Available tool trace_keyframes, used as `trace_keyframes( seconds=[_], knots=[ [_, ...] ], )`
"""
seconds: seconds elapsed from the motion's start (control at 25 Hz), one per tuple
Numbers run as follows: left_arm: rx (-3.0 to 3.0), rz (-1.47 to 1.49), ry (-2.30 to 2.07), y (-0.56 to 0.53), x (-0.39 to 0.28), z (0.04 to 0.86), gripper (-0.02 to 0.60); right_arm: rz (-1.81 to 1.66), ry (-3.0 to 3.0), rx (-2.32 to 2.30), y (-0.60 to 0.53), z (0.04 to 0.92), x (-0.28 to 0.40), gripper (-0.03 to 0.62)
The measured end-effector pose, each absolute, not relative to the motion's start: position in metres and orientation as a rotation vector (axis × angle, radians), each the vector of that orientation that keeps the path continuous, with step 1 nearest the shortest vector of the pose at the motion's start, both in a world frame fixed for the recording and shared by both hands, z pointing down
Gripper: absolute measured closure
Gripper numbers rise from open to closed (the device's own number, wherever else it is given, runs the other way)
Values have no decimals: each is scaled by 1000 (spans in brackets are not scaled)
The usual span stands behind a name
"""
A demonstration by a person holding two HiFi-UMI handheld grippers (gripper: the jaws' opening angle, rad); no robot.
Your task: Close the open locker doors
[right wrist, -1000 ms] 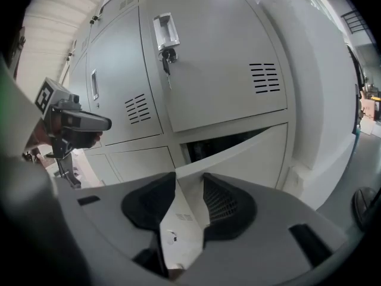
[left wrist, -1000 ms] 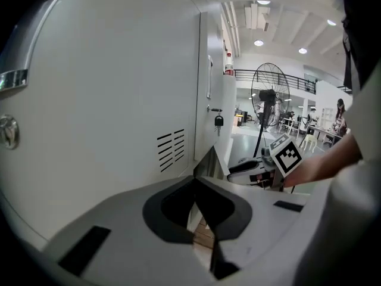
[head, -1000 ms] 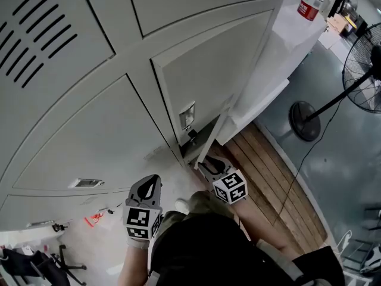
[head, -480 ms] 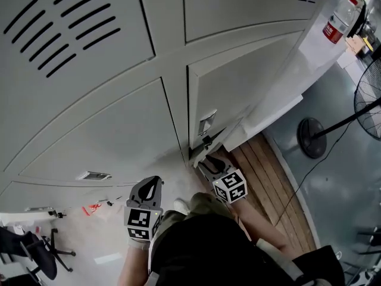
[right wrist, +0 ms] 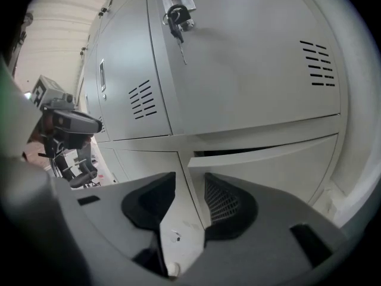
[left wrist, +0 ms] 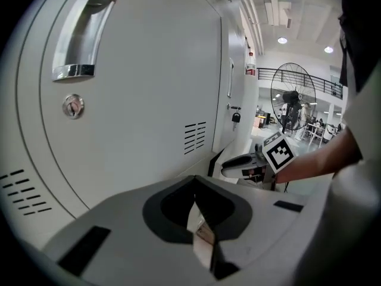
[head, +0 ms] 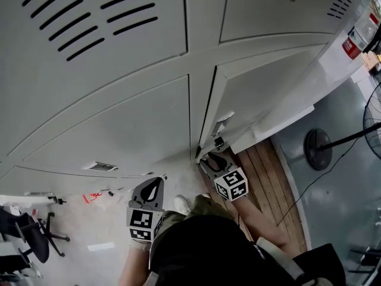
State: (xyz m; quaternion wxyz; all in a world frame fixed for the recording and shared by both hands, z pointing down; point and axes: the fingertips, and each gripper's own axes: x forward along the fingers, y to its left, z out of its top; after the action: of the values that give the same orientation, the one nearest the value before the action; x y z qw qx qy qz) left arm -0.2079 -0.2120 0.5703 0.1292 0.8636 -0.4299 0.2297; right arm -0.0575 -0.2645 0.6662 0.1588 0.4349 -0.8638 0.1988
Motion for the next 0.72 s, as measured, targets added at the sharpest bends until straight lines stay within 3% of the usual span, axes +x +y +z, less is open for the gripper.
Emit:
trace_keyframes(
  seconds=[0.72],
  knots=[
    [2375, 662, -1409, -205, -241, 578, 574, 513, -2493, 1151, -294, 678, -81, 433]
  ],
)
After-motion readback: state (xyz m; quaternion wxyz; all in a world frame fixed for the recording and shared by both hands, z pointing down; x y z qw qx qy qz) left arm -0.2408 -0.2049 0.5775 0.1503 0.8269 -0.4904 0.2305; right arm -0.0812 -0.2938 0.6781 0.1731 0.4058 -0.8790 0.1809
